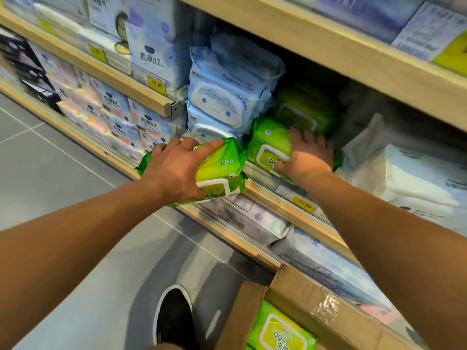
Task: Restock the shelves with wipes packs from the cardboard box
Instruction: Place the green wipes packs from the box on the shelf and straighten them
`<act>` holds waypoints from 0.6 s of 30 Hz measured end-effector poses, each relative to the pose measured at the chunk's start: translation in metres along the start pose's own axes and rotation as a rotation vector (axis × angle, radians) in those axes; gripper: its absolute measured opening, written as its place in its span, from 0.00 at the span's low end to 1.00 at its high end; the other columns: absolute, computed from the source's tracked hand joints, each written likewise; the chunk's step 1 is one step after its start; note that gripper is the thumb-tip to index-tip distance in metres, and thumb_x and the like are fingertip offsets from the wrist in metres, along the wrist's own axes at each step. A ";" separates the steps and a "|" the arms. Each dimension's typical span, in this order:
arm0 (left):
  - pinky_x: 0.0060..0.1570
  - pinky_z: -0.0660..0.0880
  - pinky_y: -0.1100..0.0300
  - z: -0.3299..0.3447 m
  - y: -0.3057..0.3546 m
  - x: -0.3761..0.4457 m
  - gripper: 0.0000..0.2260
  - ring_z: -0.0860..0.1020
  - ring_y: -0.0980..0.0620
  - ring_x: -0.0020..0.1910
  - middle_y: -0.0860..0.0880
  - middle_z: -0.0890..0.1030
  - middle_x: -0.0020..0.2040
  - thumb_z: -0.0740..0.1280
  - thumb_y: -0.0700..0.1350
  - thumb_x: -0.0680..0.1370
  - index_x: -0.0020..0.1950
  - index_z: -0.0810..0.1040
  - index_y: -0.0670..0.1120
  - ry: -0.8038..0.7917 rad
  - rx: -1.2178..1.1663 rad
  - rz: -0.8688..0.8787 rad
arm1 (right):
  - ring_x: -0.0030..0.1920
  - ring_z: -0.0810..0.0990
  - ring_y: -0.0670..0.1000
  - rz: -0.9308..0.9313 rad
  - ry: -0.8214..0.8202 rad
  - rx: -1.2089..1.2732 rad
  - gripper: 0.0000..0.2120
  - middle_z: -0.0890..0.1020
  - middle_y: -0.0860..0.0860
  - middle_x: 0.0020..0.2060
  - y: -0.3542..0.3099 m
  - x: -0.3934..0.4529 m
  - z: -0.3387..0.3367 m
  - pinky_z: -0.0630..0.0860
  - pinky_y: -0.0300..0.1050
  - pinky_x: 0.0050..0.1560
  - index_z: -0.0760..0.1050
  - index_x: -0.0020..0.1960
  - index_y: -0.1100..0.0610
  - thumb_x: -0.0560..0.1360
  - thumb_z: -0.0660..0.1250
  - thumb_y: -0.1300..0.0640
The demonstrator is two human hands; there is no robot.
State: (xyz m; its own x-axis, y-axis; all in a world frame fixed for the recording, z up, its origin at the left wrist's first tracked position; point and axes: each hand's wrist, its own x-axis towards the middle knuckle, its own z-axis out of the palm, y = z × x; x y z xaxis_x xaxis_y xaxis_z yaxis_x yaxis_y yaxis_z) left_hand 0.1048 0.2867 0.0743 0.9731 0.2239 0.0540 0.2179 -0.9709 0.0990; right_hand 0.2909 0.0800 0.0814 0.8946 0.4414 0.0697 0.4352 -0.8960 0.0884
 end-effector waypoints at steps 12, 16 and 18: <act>0.63 0.63 0.43 -0.067 0.061 -0.001 0.50 0.67 0.40 0.65 0.45 0.69 0.69 0.77 0.59 0.62 0.76 0.49 0.64 0.187 0.081 0.167 | 0.71 0.65 0.63 -0.284 0.471 -0.054 0.32 0.73 0.57 0.65 0.046 -0.139 -0.048 0.56 0.61 0.73 0.71 0.67 0.58 0.65 0.75 0.54; 0.65 0.60 0.43 -0.078 0.099 0.022 0.50 0.65 0.40 0.67 0.44 0.66 0.71 0.77 0.57 0.63 0.76 0.48 0.64 0.235 0.117 0.229 | 0.71 0.63 0.62 -0.144 0.497 -0.045 0.36 0.70 0.58 0.69 0.079 -0.157 -0.060 0.53 0.59 0.73 0.69 0.70 0.58 0.65 0.76 0.53; 0.66 0.59 0.43 -0.081 0.120 0.036 0.49 0.65 0.41 0.67 0.44 0.67 0.70 0.77 0.56 0.64 0.75 0.49 0.64 0.259 0.148 0.269 | 0.71 0.61 0.62 -0.052 0.436 -0.051 0.39 0.68 0.57 0.70 0.093 -0.160 -0.063 0.53 0.59 0.73 0.65 0.73 0.56 0.66 0.76 0.51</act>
State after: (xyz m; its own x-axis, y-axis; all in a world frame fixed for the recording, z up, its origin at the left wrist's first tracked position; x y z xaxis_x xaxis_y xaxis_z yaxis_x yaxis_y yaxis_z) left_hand 0.1596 0.1850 0.1688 0.9501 -0.0444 0.3089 -0.0153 -0.9953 -0.0960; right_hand 0.1820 -0.0706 0.1411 0.7408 0.4745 0.4754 0.4628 -0.8735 0.1507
